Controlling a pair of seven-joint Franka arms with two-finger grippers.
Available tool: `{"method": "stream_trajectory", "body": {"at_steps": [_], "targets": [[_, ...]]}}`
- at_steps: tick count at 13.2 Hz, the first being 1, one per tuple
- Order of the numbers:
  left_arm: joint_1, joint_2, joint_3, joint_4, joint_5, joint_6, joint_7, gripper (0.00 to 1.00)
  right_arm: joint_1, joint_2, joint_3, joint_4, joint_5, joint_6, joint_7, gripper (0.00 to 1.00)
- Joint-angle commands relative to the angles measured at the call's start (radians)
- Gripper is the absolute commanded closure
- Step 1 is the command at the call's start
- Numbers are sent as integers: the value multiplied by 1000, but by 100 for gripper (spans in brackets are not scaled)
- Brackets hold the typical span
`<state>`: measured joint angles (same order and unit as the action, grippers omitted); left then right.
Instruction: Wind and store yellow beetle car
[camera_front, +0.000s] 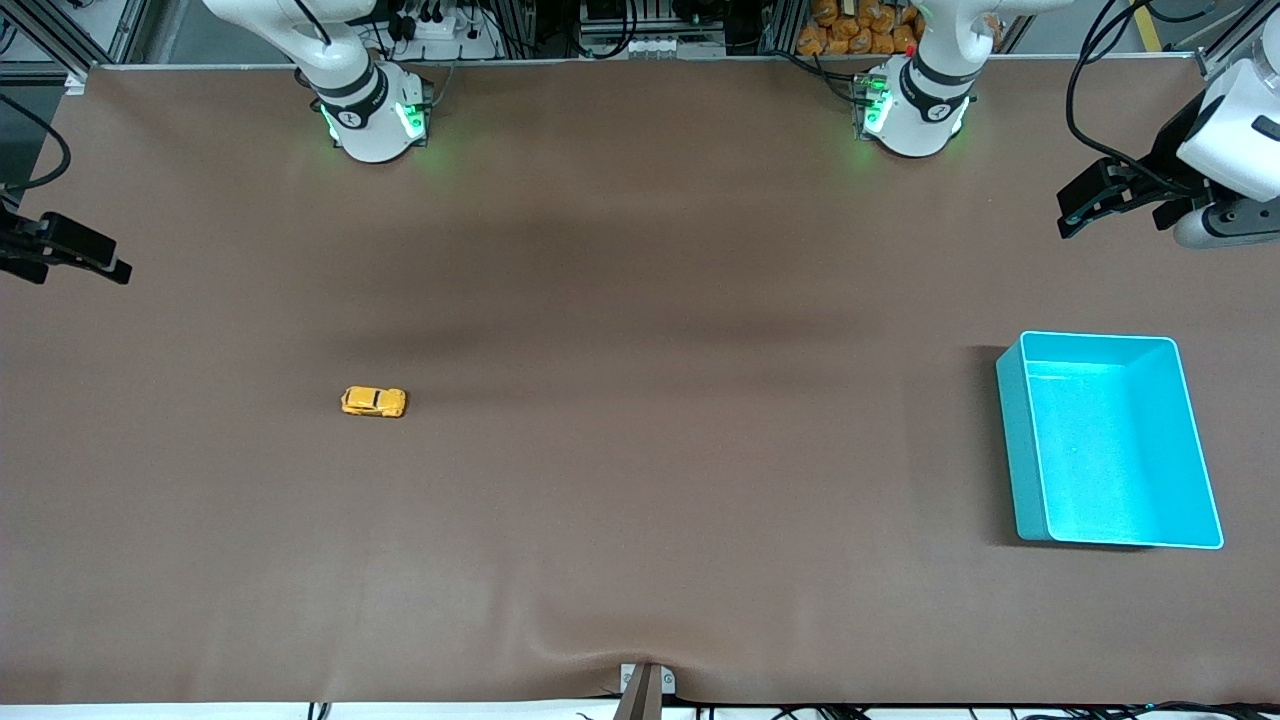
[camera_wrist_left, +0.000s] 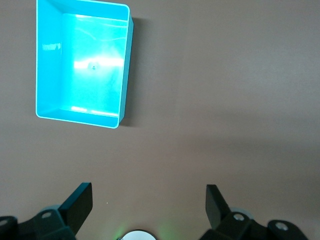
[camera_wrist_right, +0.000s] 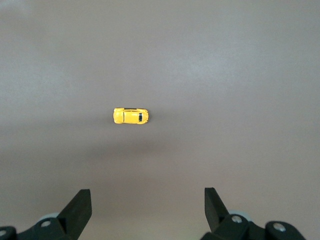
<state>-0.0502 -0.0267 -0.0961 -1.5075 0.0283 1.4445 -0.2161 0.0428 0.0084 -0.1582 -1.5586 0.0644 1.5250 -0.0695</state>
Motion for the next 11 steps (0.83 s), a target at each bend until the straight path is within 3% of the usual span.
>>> {"method": "stream_trajectory", "body": {"at_steps": [1, 3, 7, 11], "targets": [[6, -9, -5, -6, -8, -15, 14, 0, -1, -50, -4, -57, 9, -9, -148, 0], [6, -9, -5, -5, -8, -16, 14, 0, -12, -41, -12, -43, 18, -9, -255, 0], [6, -9, -5, -5, -8, -16, 15, 0, 5, -39, -4, -28, 17, -9, -12, 0], [-2, -1, -7, -3, -11, -13, 14, 0, 25, -39, -4, -38, 18, 7, -15, 0]]}}
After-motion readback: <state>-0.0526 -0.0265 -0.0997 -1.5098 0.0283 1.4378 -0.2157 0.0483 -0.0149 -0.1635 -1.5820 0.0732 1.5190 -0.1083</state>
